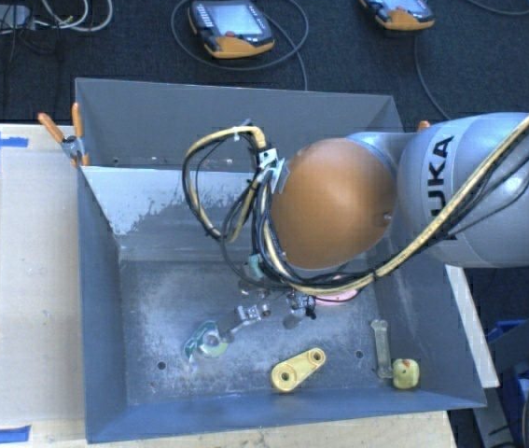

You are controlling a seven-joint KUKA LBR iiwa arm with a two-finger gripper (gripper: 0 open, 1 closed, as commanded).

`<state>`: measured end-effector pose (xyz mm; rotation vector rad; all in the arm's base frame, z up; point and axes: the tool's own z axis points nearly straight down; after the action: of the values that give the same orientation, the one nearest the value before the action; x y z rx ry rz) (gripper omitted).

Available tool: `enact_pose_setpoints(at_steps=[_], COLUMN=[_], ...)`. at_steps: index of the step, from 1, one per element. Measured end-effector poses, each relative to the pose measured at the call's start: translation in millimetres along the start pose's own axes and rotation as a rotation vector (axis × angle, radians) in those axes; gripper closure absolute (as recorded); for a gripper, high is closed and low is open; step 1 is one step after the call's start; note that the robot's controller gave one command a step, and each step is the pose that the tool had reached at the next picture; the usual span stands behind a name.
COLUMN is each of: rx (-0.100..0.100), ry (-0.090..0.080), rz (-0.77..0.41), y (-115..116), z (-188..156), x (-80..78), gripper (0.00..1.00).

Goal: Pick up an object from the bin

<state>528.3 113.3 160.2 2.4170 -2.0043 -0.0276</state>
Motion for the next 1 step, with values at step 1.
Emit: enact_pose_setpoints(at_steps=[1], rx=[0.009], ry=[-0.003], rz=[0.232], y=[-64.3], z=[-115.1], x=[11.3], gripper=[0.00])
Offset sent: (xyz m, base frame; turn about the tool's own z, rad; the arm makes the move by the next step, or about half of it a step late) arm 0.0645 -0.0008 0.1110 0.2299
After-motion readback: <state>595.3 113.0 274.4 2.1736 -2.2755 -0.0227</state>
